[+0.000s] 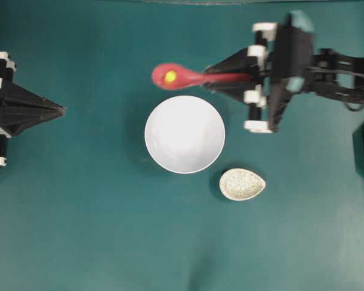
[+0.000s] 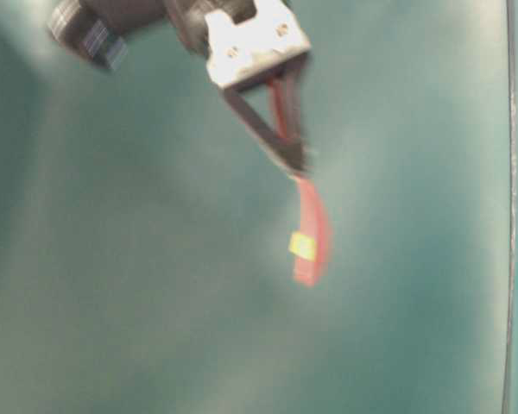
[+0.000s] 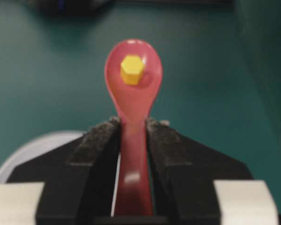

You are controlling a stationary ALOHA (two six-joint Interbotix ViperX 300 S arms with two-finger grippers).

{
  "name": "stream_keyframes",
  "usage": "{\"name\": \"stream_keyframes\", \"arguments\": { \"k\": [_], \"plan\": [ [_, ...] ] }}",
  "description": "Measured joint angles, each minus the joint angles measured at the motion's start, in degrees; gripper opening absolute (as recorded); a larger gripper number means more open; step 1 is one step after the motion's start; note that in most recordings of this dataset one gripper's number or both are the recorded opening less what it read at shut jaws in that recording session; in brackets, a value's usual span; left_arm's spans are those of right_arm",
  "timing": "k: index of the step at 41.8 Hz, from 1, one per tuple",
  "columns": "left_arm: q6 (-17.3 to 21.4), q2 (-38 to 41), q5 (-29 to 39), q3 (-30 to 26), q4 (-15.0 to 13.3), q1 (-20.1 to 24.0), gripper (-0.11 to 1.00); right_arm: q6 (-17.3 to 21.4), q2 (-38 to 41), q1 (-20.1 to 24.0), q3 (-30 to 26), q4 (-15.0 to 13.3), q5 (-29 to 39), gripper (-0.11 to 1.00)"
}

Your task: Scoop the yellow hexagonal prism block from the bowl with a spoon using the right arm.

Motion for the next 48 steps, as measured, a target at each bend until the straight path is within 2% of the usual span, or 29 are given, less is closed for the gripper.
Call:
{"name": "stream_keyframes", "arguments": {
  "k": [11,48],
  "plan": [
    [0.0,-0.2,0.1,0.0,0.0,0.0,-0.01,0.9,-5.4,0.1,3.0,0.2,-1.5,0.25],
    [0.1,-0.3,0.0,0.0,0.4,0.1,-0.01,1.0,-5.5,0.1,3.0,1.3,-0.8,0.25]
  ]
}}
